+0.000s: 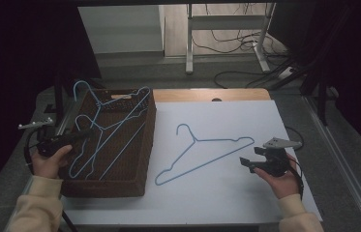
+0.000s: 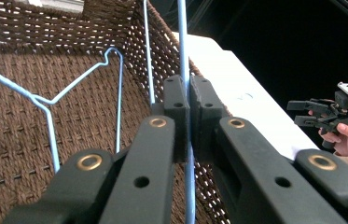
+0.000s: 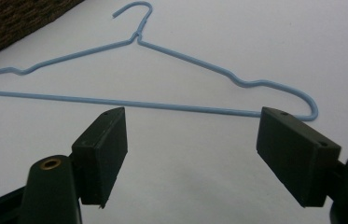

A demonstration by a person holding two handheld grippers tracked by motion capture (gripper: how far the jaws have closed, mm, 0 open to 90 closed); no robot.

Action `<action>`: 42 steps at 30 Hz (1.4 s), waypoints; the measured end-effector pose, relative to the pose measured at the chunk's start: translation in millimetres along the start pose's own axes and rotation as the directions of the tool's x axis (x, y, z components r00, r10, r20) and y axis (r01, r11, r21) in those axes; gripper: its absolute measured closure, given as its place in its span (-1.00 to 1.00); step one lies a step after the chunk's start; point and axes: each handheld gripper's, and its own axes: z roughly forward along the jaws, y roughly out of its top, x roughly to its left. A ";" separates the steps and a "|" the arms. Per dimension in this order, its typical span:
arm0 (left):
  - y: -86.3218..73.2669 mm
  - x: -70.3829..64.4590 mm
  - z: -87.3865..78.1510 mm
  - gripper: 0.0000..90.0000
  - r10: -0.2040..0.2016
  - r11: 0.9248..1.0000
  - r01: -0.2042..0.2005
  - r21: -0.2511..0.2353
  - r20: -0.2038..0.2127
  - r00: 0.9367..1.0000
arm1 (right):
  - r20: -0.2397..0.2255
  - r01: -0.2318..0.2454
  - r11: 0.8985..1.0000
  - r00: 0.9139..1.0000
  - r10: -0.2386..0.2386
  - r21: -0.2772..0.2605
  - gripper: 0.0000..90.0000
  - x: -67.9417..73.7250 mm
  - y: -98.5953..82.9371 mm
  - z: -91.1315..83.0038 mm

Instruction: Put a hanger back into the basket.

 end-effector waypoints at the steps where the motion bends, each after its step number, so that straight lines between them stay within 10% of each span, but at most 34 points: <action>1: -0.4 0.8 -0.4 0.92 0.001 1.000 -0.001 0.001 -0.001 1.000 | 0.000 0.000 1.000 1.000 0.000 0.000 -0.45 0.0 0.0 0.1; 19: -7.7 5.2 31.8 0.91 -0.020 0.983 0.029 0.180 -0.052 0.998 | 0.001 0.002 1.000 1.000 -0.002 0.000 -0.45 0.0 0.1 -0.1; 23: -6.6 7.4 35.8 0.67 0.026 0.976 0.024 0.217 -0.224 0.974 | 0.001 0.002 1.000 1.000 -0.002 -0.001 -0.45 0.4 0.2 -0.7; 27: -6.1 3.8 37.4 0.19 0.072 0.977 -0.009 0.215 -0.289 0.954 | 0.000 0.002 1.000 1.000 -0.002 -0.001 -0.45 0.5 0.3 -0.7; 33: -5.2 -13.7 36.1 -0.17 0.121 0.980 -0.072 0.187 -0.264 0.957 | -0.001 0.006 1.000 1.000 -0.006 0.001 -0.45 1.6 0.8 0.2; 42: -12.5 -63.4 54.0 -0.44 0.258 0.952 -0.231 0.203 -0.120 0.959 | -0.016 0.028 0.999 0.999 -0.028 0.021 -0.46 6.9 3.3 6.4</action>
